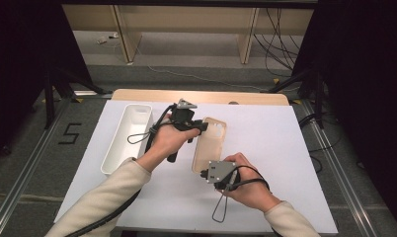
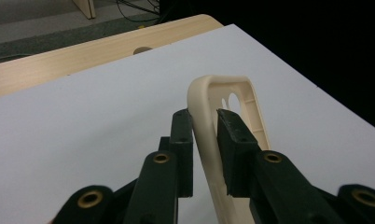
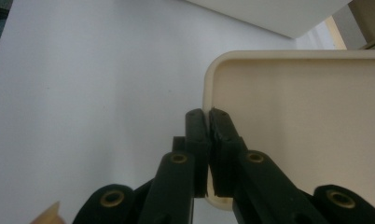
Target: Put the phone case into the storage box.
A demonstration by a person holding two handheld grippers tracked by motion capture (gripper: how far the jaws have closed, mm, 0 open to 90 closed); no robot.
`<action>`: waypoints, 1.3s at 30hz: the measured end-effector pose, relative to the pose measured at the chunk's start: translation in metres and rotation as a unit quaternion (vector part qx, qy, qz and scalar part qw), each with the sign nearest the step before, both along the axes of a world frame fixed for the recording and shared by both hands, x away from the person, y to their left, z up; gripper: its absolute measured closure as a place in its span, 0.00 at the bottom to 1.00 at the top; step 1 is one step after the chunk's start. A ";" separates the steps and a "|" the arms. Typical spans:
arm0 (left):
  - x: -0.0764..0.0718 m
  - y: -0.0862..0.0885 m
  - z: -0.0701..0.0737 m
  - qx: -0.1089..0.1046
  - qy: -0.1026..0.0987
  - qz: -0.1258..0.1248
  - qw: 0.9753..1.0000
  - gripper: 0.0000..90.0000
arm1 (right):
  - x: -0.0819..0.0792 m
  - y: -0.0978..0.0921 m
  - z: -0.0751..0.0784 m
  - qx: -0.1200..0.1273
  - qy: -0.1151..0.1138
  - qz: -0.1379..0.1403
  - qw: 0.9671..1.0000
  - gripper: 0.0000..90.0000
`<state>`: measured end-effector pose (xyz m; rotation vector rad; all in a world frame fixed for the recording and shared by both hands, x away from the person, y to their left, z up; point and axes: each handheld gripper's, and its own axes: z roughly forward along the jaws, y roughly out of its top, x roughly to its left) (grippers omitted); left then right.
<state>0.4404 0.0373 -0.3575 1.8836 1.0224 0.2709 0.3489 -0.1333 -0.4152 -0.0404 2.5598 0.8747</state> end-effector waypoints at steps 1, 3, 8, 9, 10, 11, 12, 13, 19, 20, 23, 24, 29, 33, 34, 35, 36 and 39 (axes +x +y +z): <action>0.000 0.001 0.000 -0.002 0.002 -0.002 1.000 0.86 | 0.000 0.000 0.000 0.000 -0.001 -0.001 1.000 0.98; 0.000 0.000 0.001 -0.007 0.004 -0.003 1.000 0.87 | 0.001 0.000 -0.001 -0.001 -0.004 0.000 1.000 0.98; -0.002 -0.001 0.003 -0.028 0.013 -0.007 0.999 0.90 | 0.002 0.001 -0.001 -0.003 -0.005 -0.001 1.000 0.98; -0.003 -0.002 0.003 -0.035 0.012 -0.006 0.999 0.90 | 0.001 0.001 -0.002 -0.003 0.000 0.002 1.000 0.98; -0.003 -0.003 0.004 -0.040 0.009 -0.007 0.999 0.91 | 0.001 0.001 -0.002 -0.003 -0.002 -0.002 1.000 0.98; -0.004 -0.003 0.005 -0.041 0.006 -0.009 0.999 0.91 | 0.001 0.001 -0.002 -0.002 -0.002 -0.004 1.000 0.98; -0.005 -0.003 0.005 -0.043 0.005 -0.009 0.999 0.91 | 0.001 0.001 -0.002 -0.002 -0.002 -0.004 1.000 0.98; -0.005 -0.003 0.006 -0.043 0.002 -0.011 0.999 0.91 | 0.001 0.001 -0.002 -0.002 -0.003 -0.005 1.000 0.98; -0.006 -0.003 0.008 -0.053 -0.001 -0.015 0.998 0.92 | 0.002 -0.001 -0.001 -0.001 -0.009 -0.010 1.000 0.98; -0.006 -0.003 0.008 -0.055 -0.001 -0.015 0.998 0.92 | 0.002 -0.001 -0.001 -0.001 -0.009 -0.011 1.000 0.98; -0.007 -0.003 0.008 -0.059 -0.003 -0.017 0.998 0.92 | 0.002 -0.001 -0.001 0.001 -0.004 -0.012 1.000 0.97; -0.007 -0.003 0.008 -0.061 -0.004 -0.017 0.998 0.92 | 0.002 -0.001 -0.001 0.001 -0.007 -0.012 1.000 0.97; -0.007 -0.002 0.009 -0.066 -0.010 -0.021 0.998 0.92 | 0.003 -0.002 -0.001 0.004 -0.010 -0.019 1.000 0.97; -0.007 -0.001 0.009 -0.063 -0.030 -0.022 0.997 0.92 | 0.005 -0.003 0.000 0.004 -0.009 -0.019 1.000 0.90; -0.007 0.000 0.009 -0.060 -0.031 -0.023 0.997 0.92 | 0.005 -0.004 0.000 0.007 -0.007 -0.023 1.000 0.87; -0.007 0.001 0.009 -0.065 -0.030 -0.024 0.997 0.92 | 0.005 -0.004 0.000 0.013 -0.005 -0.027 1.000 0.85; -0.007 0.001 0.009 -0.069 -0.035 -0.025 0.997 0.92 | 0.006 -0.004 0.000 0.018 -0.005 -0.030 0.999 0.82; -0.007 0.003 0.009 -0.061 -0.052 -0.030 0.996 0.92 | 0.006 -0.006 0.001 0.041 0.003 -0.045 0.998 0.75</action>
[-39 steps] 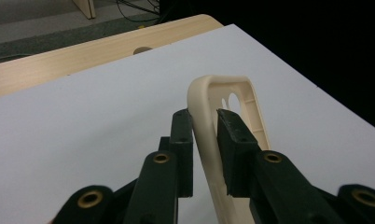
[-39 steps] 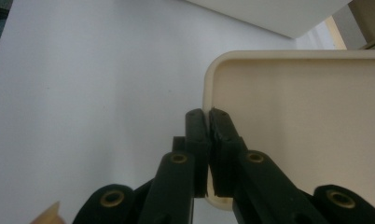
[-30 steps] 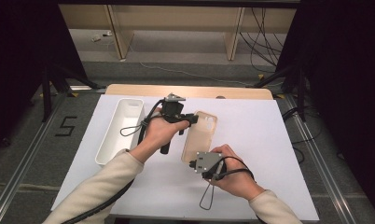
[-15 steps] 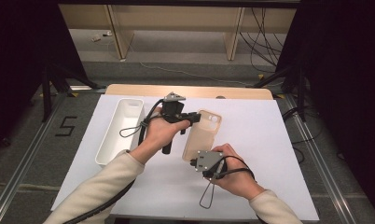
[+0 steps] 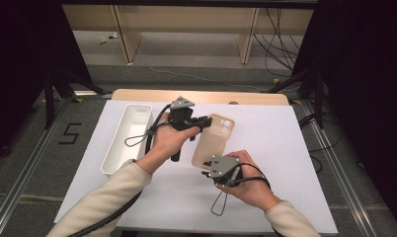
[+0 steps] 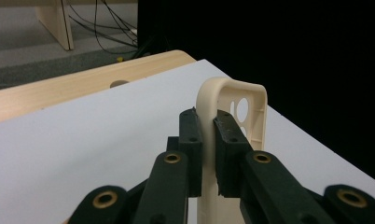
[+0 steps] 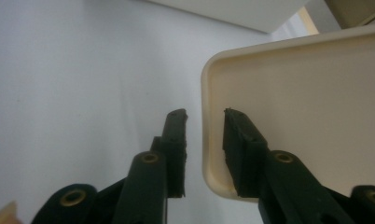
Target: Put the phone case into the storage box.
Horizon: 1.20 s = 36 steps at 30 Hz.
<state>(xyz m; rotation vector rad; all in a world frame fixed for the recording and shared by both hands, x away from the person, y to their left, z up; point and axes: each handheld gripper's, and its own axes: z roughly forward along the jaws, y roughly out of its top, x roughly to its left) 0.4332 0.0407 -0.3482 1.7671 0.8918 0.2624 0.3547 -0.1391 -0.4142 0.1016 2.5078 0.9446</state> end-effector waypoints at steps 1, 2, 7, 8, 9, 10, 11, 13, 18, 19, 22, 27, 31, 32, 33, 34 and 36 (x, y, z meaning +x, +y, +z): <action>0.000 0.001 0.000 0.001 -0.006 0.000 1.000 0.92 | 0.000 -0.001 0.001 0.006 -0.001 -0.004 1.000 0.73; 0.000 0.002 0.000 0.002 -0.012 -0.002 1.000 0.92 | 0.001 -0.002 0.001 0.012 0.000 -0.007 1.000 0.71; -0.001 0.008 -0.001 0.003 -0.033 -0.004 0.999 0.92 | 0.002 -0.007 0.003 0.046 0.003 -0.026 0.999 0.60; -0.001 0.010 -0.001 0.003 -0.037 -0.007 0.999 0.92 | 0.002 -0.008 0.003 0.054 0.003 -0.029 0.998 0.58; -0.001 0.012 -0.001 0.003 -0.039 -0.007 0.999 0.92 | 0.003 -0.009 0.003 0.059 0.007 -0.032 0.998 0.56; -0.001 0.013 -0.001 0.001 -0.038 -0.005 0.999 0.92 | 0.003 -0.010 0.003 0.064 0.009 -0.033 0.997 0.55; -0.001 0.014 -0.002 -0.001 -0.038 -0.005 0.999 0.92 | 0.003 -0.011 0.003 0.069 0.013 -0.035 0.997 0.53; -0.001 0.017 -0.003 -0.001 -0.040 -0.004 0.999 0.92 | 0.004 -0.013 0.004 0.080 0.012 -0.039 0.996 0.50; -0.002 0.025 -0.004 -0.007 -0.039 0.004 0.999 0.92 | 0.005 -0.017 0.005 0.116 0.024 -0.047 0.992 0.42; -0.002 0.026 -0.003 -0.006 -0.042 0.002 0.999 0.92 | 0.005 -0.018 0.005 0.123 0.025 -0.047 0.991 0.40; -0.003 0.031 -0.002 -0.011 -0.045 0.007 0.999 0.92 | 0.005 -0.021 0.007 0.149 0.033 -0.050 0.987 0.35; -0.004 0.038 0.001 -0.014 -0.053 0.012 0.998 0.92 | 0.006 -0.028 0.009 0.183 0.038 -0.058 0.981 0.30; -0.005 0.045 0.002 -0.016 -0.061 0.012 0.998 0.92 | 0.006 -0.037 0.011 0.207 0.041 -0.068 0.975 0.29; -0.006 0.047 0.003 -0.019 -0.061 0.014 0.998 0.92 | 0.006 -0.039 0.011 0.216 0.043 -0.070 0.973 0.28; -0.006 0.048 0.003 -0.020 -0.062 0.015 0.998 0.92 | 0.006 -0.041 0.012 0.222 0.043 -0.074 0.971 0.28; -0.006 0.050 0.003 -0.021 -0.064 0.015 0.998 0.92 | 0.006 -0.043 0.012 0.231 0.042 -0.078 0.969 0.28; -0.006 0.054 0.004 -0.023 -0.065 0.018 0.997 0.92 | 0.006 -0.049 0.012 0.238 0.048 -0.082 0.967 0.27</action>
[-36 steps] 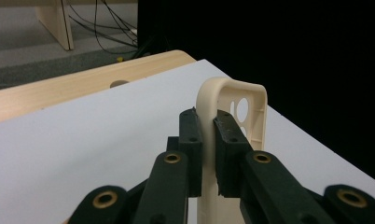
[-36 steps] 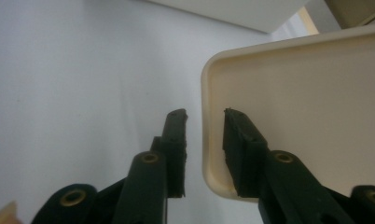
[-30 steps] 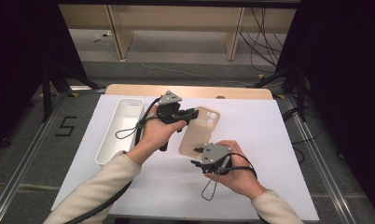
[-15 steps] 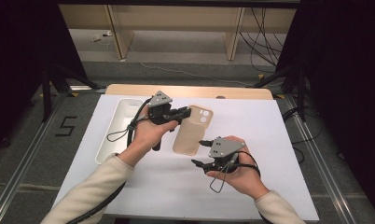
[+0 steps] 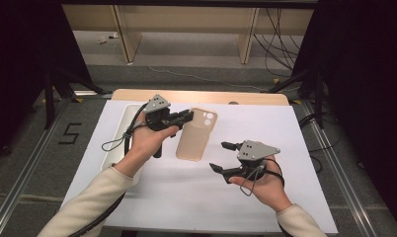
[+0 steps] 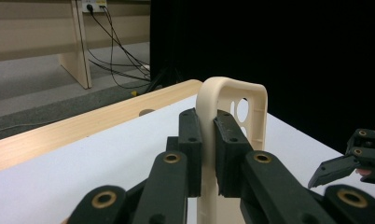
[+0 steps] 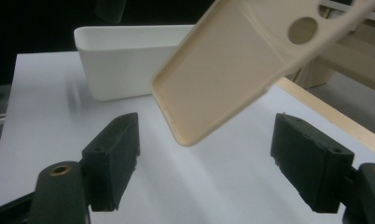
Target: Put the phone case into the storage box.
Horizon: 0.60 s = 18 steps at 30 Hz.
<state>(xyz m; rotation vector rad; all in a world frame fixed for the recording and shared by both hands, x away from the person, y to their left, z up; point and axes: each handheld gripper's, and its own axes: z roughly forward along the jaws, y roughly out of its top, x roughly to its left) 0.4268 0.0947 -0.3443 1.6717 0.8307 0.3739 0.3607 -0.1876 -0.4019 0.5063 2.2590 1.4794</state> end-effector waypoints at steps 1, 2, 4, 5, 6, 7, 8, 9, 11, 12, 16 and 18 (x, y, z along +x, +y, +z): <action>0.000 0.002 0.000 -0.002 0.000 0.002 1.000 0.92 | 0.000 -0.002 -0.001 0.008 -0.002 -0.007 1.000 0.27; 0.000 0.003 0.001 -0.002 -0.002 0.002 1.000 0.92 | -0.001 -0.004 0.000 0.010 -0.002 -0.008 1.000 0.27; -0.001 0.007 0.002 -0.003 -0.004 0.005 1.000 0.92 | -0.001 -0.007 -0.001 0.015 -0.002 -0.014 1.000 0.27; -0.001 0.008 0.003 -0.005 -0.003 0.007 1.000 0.92 | -0.001 -0.010 -0.001 0.016 -0.001 -0.014 1.000 0.27; -0.001 0.010 0.004 -0.002 -0.008 0.006 1.000 0.92 | -0.002 -0.011 -0.001 0.021 -0.002 -0.017 1.000 0.27; -0.002 0.011 0.005 -0.005 -0.009 0.008 1.000 0.92 | -0.003 -0.014 -0.001 0.021 0.006 -0.014 1.000 0.27; -0.002 0.013 0.005 -0.006 -0.010 0.009 1.000 0.92 | -0.003 -0.015 -0.001 0.022 0.004 -0.020 1.000 0.27; -0.002 0.014 0.006 -0.008 -0.011 0.011 1.000 0.92 | -0.004 -0.017 -0.001 0.026 0.003 -0.021 0.999 0.27; -0.003 0.017 0.008 -0.006 -0.014 0.012 1.000 0.92 | -0.004 -0.020 -0.001 0.026 0.003 -0.024 0.999 0.27; -0.003 0.018 0.008 -0.004 -0.015 0.012 1.000 0.92 | -0.005 -0.021 -0.001 0.028 -0.001 -0.027 0.999 0.27; -0.004 0.023 0.009 -0.005 -0.017 0.015 1.000 0.92 | -0.006 -0.026 -0.001 0.032 0.004 -0.033 0.999 0.26; -0.004 0.026 0.010 -0.004 -0.019 0.016 1.000 0.92 | -0.006 -0.029 -0.003 0.033 0.001 -0.034 0.999 0.26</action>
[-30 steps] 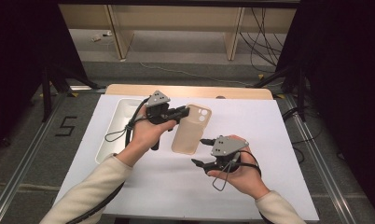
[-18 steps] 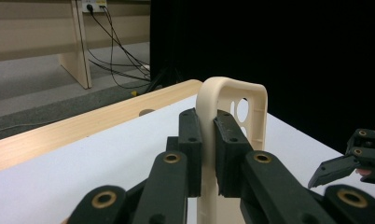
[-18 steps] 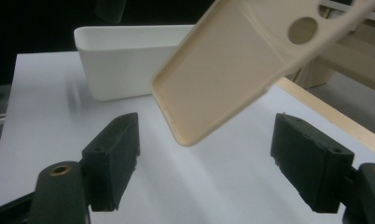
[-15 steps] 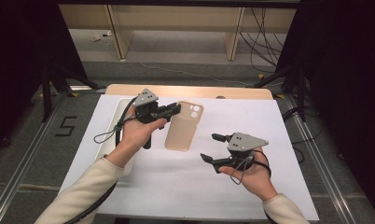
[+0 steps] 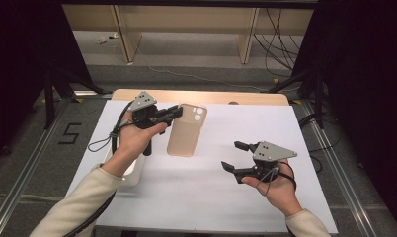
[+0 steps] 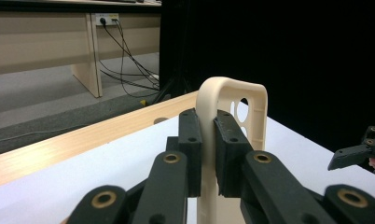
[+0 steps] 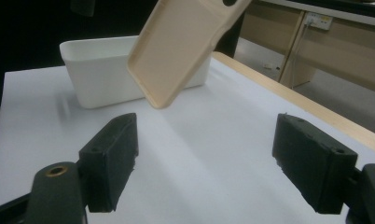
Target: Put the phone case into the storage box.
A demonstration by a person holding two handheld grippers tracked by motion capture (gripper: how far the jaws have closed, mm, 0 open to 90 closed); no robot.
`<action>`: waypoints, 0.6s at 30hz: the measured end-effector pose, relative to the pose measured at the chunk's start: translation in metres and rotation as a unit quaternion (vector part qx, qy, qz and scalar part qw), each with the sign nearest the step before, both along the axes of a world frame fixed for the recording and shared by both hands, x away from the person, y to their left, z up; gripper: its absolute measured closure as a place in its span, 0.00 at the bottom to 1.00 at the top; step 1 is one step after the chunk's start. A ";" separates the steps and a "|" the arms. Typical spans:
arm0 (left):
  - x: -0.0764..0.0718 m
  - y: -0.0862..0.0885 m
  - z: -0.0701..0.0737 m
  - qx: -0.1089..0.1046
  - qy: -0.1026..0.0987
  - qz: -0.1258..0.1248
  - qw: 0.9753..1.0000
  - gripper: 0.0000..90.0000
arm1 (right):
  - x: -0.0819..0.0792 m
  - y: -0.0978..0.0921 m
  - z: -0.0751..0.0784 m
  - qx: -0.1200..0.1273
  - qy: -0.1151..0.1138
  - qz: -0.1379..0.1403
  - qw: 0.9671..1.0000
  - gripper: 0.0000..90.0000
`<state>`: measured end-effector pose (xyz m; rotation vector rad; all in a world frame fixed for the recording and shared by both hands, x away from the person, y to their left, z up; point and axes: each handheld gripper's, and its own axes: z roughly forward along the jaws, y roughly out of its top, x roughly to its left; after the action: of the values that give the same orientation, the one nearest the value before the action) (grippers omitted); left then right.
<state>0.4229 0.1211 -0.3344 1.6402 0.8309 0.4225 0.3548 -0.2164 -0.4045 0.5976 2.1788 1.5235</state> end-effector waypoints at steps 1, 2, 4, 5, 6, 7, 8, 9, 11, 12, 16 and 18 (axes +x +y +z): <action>0.000 0.001 0.000 -0.001 0.001 0.002 1.000 0.92 | -0.001 -0.001 -0.001 0.003 0.002 -0.007 1.000 0.26; -0.001 0.003 0.001 0.000 0.003 0.006 1.000 0.92 | -0.001 -0.002 -0.001 0.002 0.004 -0.009 1.000 0.26; -0.001 0.007 0.002 0.001 0.004 0.012 1.000 0.92 | -0.001 -0.006 -0.001 0.001 0.006 -0.009 1.000 0.26; -0.001 0.008 0.002 0.000 0.005 0.014 1.000 0.92 | -0.002 -0.006 -0.001 0.006 0.003 -0.014 1.000 0.26; -0.001 0.009 0.002 -0.003 0.005 0.014 1.000 0.92 | -0.002 -0.007 -0.002 0.008 0.004 -0.015 1.000 0.26; -0.001 0.010 0.003 -0.005 0.005 0.014 1.000 0.92 | -0.002 -0.008 -0.002 0.008 0.001 -0.019 1.000 0.26; 0.000 0.012 0.003 -0.003 -0.002 0.014 1.000 0.92 | -0.002 -0.009 -0.002 0.008 0.002 -0.017 1.000 0.26; 0.000 0.013 0.003 -0.004 -0.002 0.015 1.000 0.92 | -0.002 -0.010 -0.002 0.008 0.004 -0.016 1.000 0.26; 0.000 0.016 0.004 -0.001 -0.005 0.015 1.000 0.92 | -0.002 -0.011 -0.003 0.009 0.003 -0.022 1.000 0.26; 0.000 0.017 0.005 -0.002 -0.006 0.016 1.000 0.92 | -0.003 -0.012 -0.003 0.009 0.004 -0.021 1.000 0.26; 0.000 0.022 0.007 -0.004 -0.007 0.022 1.000 0.92 | -0.003 -0.015 -0.005 0.018 0.001 -0.021 1.000 0.26; 0.001 0.024 0.008 -0.003 -0.010 0.023 1.000 0.92 | -0.004 -0.017 -0.004 0.013 0.006 -0.027 1.000 0.26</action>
<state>0.4236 0.1450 -0.3262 1.6118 0.8557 0.4667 0.3509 -0.2332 -0.4085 0.6698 2.1363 1.5267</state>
